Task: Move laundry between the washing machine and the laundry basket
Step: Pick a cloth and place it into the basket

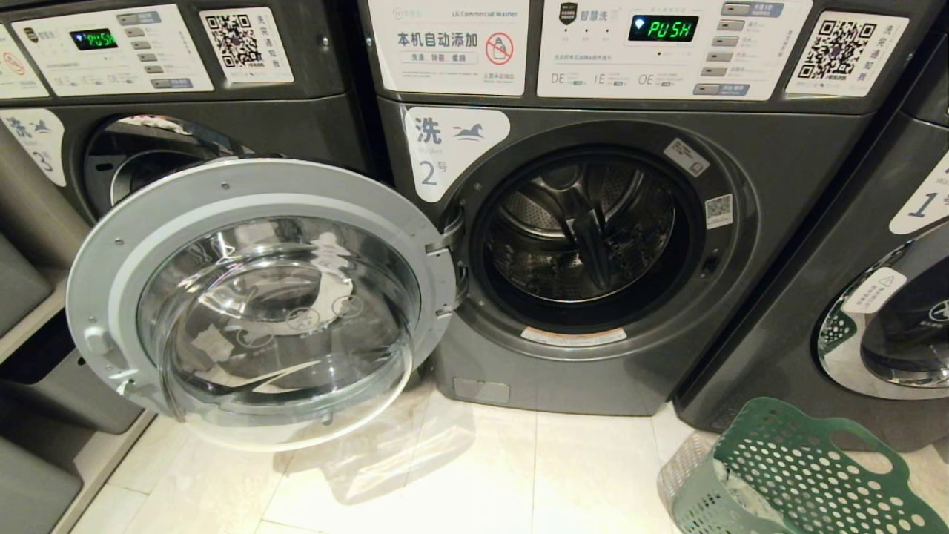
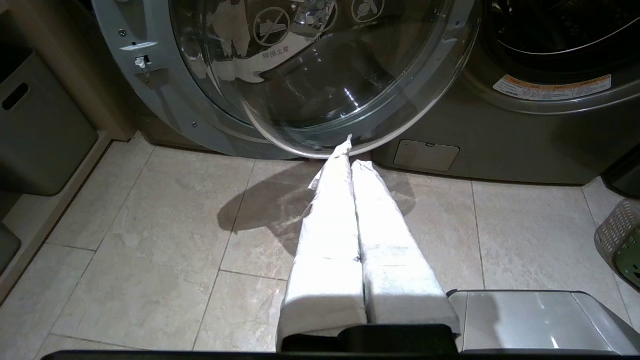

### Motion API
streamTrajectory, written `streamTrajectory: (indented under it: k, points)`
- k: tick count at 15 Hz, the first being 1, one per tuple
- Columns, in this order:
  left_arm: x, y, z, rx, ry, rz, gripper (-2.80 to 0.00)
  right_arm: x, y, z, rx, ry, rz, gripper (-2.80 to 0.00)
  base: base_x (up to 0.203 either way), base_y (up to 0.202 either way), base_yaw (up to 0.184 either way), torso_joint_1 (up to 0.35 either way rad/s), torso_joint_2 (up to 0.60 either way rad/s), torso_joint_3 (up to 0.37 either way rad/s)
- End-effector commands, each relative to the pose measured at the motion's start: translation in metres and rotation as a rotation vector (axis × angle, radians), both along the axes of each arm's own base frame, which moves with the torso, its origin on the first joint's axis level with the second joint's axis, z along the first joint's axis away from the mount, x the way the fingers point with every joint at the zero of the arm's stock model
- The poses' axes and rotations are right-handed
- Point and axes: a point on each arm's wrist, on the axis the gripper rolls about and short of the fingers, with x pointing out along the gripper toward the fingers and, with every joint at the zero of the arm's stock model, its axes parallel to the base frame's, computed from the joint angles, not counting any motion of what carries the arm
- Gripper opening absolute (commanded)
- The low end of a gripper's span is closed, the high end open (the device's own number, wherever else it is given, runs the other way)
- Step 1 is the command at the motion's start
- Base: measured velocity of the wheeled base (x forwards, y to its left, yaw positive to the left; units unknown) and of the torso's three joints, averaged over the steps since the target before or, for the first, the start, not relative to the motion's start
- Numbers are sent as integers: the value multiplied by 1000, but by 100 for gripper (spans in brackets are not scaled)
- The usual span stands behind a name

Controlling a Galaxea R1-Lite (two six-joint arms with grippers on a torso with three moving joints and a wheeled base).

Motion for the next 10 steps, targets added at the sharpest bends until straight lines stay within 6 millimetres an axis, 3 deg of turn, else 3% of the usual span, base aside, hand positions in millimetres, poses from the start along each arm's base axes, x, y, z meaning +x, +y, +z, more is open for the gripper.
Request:
streamTrajectory:
  k: [1, 10]
  points:
    - [0, 0, -1, 0, 0, 0, -280, 0, 0, 0, 0, -2, 0, 0, 0, 0, 0, 0, 0, 0]
    - [0, 0, -1, 0, 0, 0, -280, 0, 0, 0, 0, -2, -3, 0, 0, 0, 0, -2, 0, -4]
